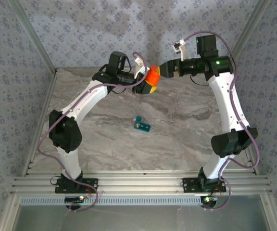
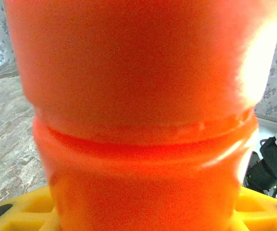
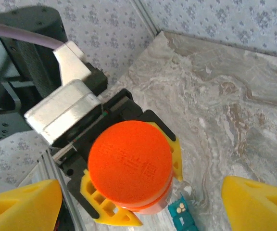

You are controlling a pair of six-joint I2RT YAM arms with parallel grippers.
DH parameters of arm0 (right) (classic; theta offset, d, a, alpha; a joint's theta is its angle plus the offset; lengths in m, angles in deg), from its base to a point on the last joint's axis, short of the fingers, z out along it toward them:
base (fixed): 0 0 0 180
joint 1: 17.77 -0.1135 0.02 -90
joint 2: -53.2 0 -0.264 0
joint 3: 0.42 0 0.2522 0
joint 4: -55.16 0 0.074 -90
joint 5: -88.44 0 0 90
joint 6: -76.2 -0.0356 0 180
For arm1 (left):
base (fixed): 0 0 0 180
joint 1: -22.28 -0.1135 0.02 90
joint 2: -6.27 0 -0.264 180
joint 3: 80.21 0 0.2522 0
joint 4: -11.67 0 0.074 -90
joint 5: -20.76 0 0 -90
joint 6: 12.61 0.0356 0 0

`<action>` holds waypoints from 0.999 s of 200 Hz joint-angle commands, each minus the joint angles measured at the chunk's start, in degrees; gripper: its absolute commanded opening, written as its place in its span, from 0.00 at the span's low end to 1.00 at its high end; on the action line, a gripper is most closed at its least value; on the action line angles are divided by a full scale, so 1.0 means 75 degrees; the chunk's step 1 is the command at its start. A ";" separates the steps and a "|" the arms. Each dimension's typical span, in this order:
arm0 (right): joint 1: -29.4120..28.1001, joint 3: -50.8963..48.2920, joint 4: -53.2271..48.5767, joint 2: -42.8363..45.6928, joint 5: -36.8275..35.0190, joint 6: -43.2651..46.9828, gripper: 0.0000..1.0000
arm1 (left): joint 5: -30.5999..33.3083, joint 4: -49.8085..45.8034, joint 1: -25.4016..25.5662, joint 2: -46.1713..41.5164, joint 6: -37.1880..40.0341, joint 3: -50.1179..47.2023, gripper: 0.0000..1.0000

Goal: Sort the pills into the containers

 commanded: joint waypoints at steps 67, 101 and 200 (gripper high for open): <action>-0.0357 0.0622 -0.0366 -0.0402 -0.0160 0.0125 0.77 | -0.0365 -0.0402 0.0108 0.0113 0.0301 0.0473 0.00; -0.0475 0.0590 -0.0455 -0.0479 -0.0114 0.0153 0.64 | -0.0360 -0.0431 0.0119 0.0095 0.0289 0.0512 0.00; -0.0614 -0.1606 0.1360 0.0417 -0.0910 -0.1404 0.38 | 0.0391 0.0250 0.0188 -0.0087 -0.0055 0.0262 0.00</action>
